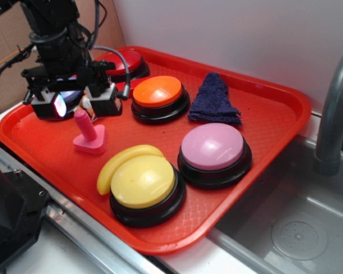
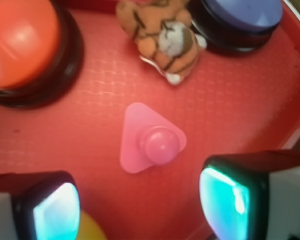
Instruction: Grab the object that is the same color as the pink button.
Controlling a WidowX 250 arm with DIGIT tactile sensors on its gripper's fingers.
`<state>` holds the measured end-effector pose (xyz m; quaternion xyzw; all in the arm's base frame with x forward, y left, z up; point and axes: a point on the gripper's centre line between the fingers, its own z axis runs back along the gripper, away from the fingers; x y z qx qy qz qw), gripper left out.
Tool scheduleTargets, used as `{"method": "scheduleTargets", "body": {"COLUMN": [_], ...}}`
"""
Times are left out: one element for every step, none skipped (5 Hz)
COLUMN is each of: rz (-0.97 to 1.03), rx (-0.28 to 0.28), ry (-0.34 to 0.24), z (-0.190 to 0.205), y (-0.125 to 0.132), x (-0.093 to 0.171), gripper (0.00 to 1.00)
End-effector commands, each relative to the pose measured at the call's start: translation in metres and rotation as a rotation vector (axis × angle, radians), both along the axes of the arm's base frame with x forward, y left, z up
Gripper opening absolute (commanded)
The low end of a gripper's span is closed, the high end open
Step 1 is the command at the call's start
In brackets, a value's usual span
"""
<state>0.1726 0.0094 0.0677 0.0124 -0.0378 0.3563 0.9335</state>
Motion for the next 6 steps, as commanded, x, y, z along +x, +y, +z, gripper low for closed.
{"method": "scheduleTargets", "body": {"rz": [0.056,0.064,0.079,0.088,0.062,-0.007], "rx": [0.016,0.01,0.0,-0.01,-0.022,-0.078], "ry": [0.002,0.01,0.005,0.011,0.004,-0.005], "z": [-0.014,-0.019,-0.027,-0.028,-0.023,-0.005], "y": [0.012,0.015,0.016,0.016,0.014,0.014], "x": [0.011,0.015,0.017,0.017,0.019,0.022], "gripper": [1.0,1.0,0.41,0.0,0.0,0.0]}}
